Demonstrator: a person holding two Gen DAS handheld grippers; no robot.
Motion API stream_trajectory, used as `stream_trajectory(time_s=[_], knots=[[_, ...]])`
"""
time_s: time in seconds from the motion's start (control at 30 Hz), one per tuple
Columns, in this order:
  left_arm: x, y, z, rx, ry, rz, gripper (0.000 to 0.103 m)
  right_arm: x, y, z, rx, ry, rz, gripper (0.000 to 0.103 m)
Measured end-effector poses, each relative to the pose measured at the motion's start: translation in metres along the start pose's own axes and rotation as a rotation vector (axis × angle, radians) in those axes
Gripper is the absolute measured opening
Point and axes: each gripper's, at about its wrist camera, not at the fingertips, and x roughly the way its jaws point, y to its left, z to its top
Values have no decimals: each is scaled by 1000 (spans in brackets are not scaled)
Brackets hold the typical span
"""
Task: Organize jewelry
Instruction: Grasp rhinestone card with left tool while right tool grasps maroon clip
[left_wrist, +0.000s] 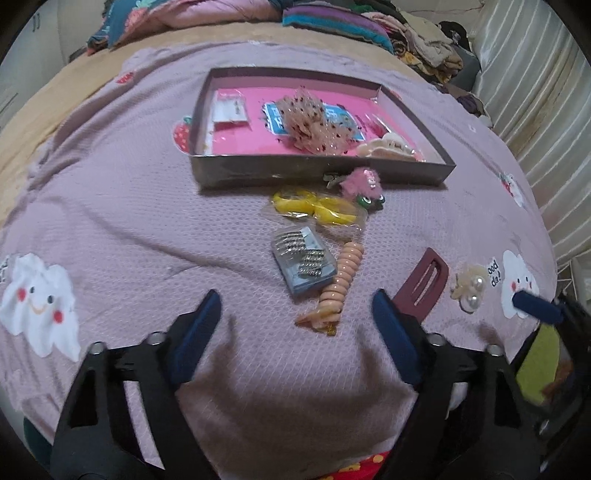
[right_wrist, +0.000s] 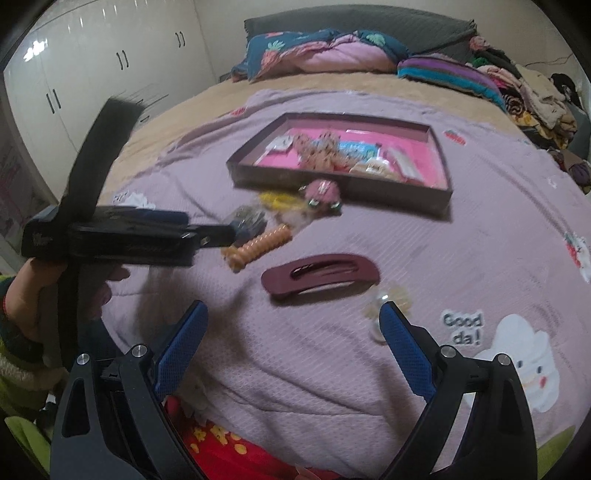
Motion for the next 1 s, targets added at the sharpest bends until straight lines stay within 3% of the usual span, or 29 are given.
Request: stream_trajectory(time_s=[0.13, 0.23, 0.4, 0.73, 0.87, 0.93, 1.0], knots=[[16, 1, 7, -16, 21, -1, 58, 11, 6, -1, 2, 23, 15, 93], [25, 5, 13, -37, 33, -9, 57, 19, 10, -1, 5, 35, 20, 93], [36, 14, 18, -78, 44, -47, 50, 41, 11, 1, 65, 80, 52, 83], [33, 25, 18, -84, 25, -68, 45, 70, -8, 19, 209, 101, -21, 70], [26, 30, 17, -79, 5, -60, 45, 82, -20, 28, 274, 108, -51, 59], [23, 34, 18, -75, -7, -42, 37, 89, -22, 33, 292, 113, -60, 53], [22, 41, 19, -88, -6, -52, 37, 95, -23, 37, 292, 118, -72, 42]])
